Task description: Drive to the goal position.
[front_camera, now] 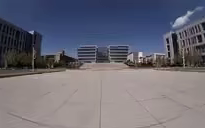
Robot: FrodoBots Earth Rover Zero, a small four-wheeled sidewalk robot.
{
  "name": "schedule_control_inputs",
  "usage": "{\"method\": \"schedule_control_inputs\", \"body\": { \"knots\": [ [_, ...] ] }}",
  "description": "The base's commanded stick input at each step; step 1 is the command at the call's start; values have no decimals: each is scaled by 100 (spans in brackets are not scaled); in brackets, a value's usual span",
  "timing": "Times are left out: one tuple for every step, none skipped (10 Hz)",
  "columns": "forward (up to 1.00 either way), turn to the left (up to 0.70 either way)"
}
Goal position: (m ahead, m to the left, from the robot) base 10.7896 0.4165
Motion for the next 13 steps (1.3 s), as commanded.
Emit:
{"method": "schedule_control_inputs", "body": {
  "knots": [
    [70,1],
    [70,1],
    [70,1],
    [70,1],
    [70,1],
    [70,1],
    [70,1],
    [70,1],
    [70,1],
    [70,1],
    [70,1],
    [70,1],
    [70,1]
  ]
}}
